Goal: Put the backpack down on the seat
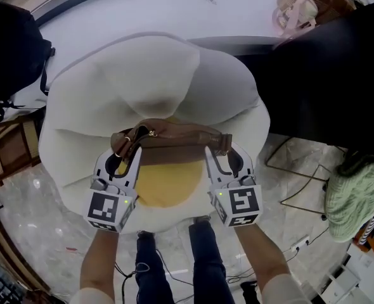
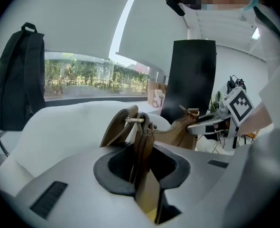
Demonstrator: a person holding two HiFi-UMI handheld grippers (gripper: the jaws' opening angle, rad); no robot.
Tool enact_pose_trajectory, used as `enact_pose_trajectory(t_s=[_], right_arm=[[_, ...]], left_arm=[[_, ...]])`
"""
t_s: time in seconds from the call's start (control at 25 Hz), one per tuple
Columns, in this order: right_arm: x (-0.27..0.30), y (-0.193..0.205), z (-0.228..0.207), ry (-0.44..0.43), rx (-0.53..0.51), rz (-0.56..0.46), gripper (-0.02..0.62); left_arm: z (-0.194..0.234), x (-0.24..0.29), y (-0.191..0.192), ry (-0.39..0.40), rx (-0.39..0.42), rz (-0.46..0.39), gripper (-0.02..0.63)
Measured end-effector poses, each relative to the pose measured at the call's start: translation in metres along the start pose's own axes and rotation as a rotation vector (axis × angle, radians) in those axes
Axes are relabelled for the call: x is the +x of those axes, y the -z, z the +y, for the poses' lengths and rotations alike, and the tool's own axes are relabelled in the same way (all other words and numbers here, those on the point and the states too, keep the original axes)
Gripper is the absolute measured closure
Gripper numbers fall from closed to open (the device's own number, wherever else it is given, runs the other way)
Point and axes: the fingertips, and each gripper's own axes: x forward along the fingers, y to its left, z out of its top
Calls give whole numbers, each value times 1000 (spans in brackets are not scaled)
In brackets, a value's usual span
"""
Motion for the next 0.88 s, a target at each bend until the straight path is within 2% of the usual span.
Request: enact_pose_trajectory(t_s=[0.4,0.88], right_arm=[[44,31,-18,5,6,69,430],[77,62,-35,0,-4,175,430]], left_arm=[[19,45,31,5,-24,60,518],[23,77,71,4,-119,127,517]])
